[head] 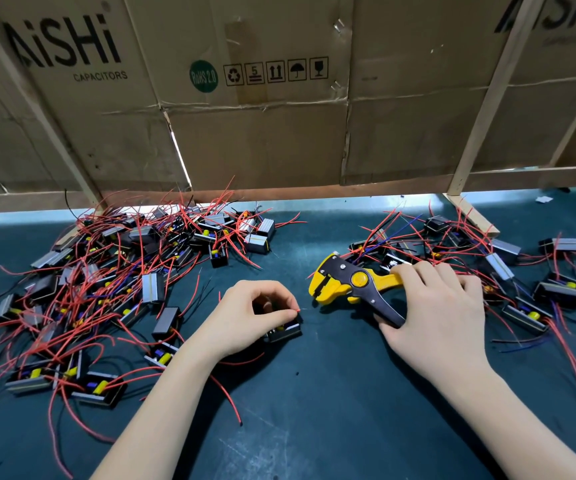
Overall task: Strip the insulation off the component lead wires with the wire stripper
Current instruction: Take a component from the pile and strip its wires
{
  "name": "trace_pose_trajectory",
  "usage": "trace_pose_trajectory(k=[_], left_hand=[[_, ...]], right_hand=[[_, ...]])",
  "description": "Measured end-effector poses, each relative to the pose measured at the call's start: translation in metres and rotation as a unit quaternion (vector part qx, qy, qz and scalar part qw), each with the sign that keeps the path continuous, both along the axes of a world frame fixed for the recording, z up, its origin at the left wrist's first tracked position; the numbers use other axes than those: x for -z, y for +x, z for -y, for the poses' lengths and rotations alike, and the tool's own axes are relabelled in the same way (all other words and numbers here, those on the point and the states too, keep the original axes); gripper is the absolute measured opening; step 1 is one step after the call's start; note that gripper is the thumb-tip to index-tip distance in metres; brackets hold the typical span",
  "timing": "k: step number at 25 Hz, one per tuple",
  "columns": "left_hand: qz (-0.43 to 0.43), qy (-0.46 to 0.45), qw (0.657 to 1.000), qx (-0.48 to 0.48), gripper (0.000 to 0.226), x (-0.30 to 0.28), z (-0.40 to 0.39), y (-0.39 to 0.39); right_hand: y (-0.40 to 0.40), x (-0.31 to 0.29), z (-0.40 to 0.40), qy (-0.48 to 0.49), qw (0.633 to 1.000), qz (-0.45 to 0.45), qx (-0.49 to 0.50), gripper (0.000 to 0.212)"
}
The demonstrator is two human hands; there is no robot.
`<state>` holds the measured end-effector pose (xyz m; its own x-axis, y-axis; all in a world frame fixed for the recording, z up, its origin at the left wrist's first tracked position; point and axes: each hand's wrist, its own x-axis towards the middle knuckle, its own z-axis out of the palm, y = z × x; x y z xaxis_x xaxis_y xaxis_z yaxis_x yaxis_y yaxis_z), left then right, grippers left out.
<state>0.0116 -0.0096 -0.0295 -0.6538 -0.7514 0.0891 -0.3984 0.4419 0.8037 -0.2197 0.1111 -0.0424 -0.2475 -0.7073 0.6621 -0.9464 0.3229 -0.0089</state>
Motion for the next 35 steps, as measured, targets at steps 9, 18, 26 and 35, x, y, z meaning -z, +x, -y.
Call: trace_pose_trajectory(k=[9,18,26,35], left_hand=[[-0.157,0.099,0.976,-0.113,0.009,0.003,-0.015,-0.021],[-0.149,0.108,0.967,-0.178,0.009,0.006,-0.020,-0.026],[-0.125,0.112,0.968,-0.185,0.008,0.003,-0.021,-0.025],[-0.037,0.011,0.986,-0.164,0.009,0.005,-0.021,-0.026]], right_hand=[[0.003,0.004,0.004,-0.025,1.000,0.002,-0.019,0.055],[0.005,0.004,0.004,-0.052,0.998,0.009,-0.034,0.053],[0.008,0.008,0.004,-0.034,0.999,0.012,-0.029,0.050],[0.010,0.009,0.004,-0.014,0.999,0.041,-0.033,0.055]])
